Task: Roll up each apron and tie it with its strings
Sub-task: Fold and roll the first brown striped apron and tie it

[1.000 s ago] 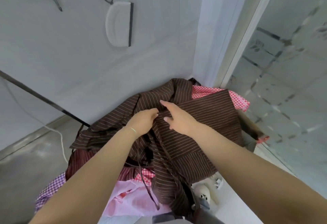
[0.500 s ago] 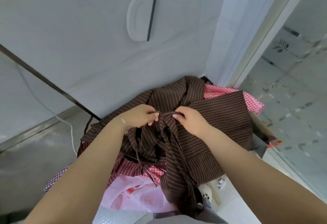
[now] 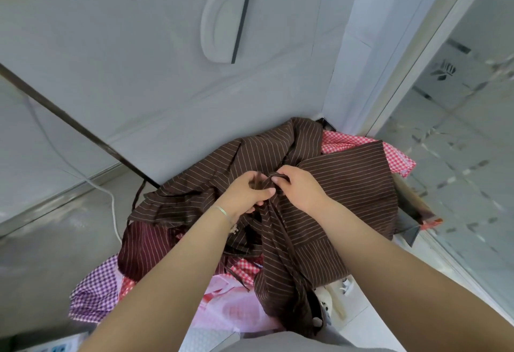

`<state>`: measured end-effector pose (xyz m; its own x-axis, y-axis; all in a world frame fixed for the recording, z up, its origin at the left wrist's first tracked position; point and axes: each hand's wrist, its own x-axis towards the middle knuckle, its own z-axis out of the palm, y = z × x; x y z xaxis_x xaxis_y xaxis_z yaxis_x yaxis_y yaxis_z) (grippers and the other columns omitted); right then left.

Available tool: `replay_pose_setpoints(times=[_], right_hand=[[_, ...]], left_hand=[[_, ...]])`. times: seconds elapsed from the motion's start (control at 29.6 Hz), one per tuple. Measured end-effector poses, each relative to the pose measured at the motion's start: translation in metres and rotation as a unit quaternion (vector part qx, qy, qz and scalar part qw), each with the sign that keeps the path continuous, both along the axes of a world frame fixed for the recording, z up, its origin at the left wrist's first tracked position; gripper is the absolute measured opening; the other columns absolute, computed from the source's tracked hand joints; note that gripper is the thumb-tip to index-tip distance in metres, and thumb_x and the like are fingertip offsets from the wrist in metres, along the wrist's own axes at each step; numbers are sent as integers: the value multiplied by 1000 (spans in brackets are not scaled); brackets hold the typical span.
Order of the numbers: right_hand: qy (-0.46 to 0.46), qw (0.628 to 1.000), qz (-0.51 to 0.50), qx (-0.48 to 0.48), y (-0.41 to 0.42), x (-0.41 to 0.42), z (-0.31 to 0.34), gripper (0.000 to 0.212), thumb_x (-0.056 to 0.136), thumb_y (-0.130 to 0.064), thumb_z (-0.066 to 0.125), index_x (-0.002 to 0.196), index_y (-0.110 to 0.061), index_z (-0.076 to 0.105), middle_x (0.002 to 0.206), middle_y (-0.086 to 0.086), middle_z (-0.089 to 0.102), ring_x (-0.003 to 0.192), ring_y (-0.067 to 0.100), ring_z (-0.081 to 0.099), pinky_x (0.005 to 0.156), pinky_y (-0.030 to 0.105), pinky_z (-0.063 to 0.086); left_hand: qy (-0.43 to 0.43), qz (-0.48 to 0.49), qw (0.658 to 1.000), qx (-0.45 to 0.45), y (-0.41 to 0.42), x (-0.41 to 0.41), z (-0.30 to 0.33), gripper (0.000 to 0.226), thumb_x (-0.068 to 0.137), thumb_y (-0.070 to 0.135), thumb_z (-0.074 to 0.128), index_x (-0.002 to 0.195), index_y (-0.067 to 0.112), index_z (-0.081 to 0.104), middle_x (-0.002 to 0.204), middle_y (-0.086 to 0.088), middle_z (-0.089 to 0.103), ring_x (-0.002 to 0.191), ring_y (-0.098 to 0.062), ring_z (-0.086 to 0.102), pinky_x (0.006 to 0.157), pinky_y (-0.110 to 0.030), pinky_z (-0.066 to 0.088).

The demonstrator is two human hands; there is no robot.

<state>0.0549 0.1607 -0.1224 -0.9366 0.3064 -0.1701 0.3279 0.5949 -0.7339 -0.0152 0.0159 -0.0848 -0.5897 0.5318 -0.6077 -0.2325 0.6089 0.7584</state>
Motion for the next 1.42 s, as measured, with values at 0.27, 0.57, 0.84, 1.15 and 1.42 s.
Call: replay_pose_setpoints(times=[0.27, 0.57, 0.84, 1.15, 1.42], right_hand=[[-8, 1000, 4, -3, 0, 0, -1, 17, 99, -25, 51, 95, -14, 62, 86, 1, 63, 78, 18, 61, 72, 32, 48], [-44, 999, -2, 2, 9, 4, -6, 15, 99, -27, 51, 98, -16, 61, 91, 1, 66, 82, 18, 64, 79, 34, 52], [-44, 999, -11, 6, 2, -3, -8, 16, 98, -32, 52, 100, -18, 59, 91, -2, 66, 77, 17, 65, 75, 34, 53], [-34, 999, -3, -9, -5, -15, -2, 16, 98, -28, 51, 95, -17, 63, 83, 0, 66, 62, 16, 64, 65, 32, 54], [-25, 990, -27, -137, -4, -15, 7, 13, 97, -23, 55, 95, -13, 62, 82, 2, 68, 61, 12, 70, 56, 23, 55]], left_hand=[[-122, -46, 990, 54, -9, -16, 3, 5, 93, 25, 62, 96, 20, 60, 72, 8, 54, 51, -3, 34, 46, -19, 27], [108, -144, 973, -142, -34, -65, 59, 46, 90, 61, 47, 75, 18, 54, 60, 6, 51, 45, -9, 38, 52, -22, 40], [725, -12, 679, -114, -4, -76, 64, 38, 80, 8, 63, 118, 10, 59, 130, -15, 53, 118, -39, 47, 100, -47, 41], [240, -82, 938, -238, -8, 29, -8, 71, 88, 71, 38, 126, 11, 41, 112, -5, 61, 96, -26, 63, 72, -35, 50], [262, 87, 948, -160, 2, 36, -23, 46, 83, 27, 59, 123, 13, 41, 122, -6, 49, 109, -29, 53, 88, -43, 48]])
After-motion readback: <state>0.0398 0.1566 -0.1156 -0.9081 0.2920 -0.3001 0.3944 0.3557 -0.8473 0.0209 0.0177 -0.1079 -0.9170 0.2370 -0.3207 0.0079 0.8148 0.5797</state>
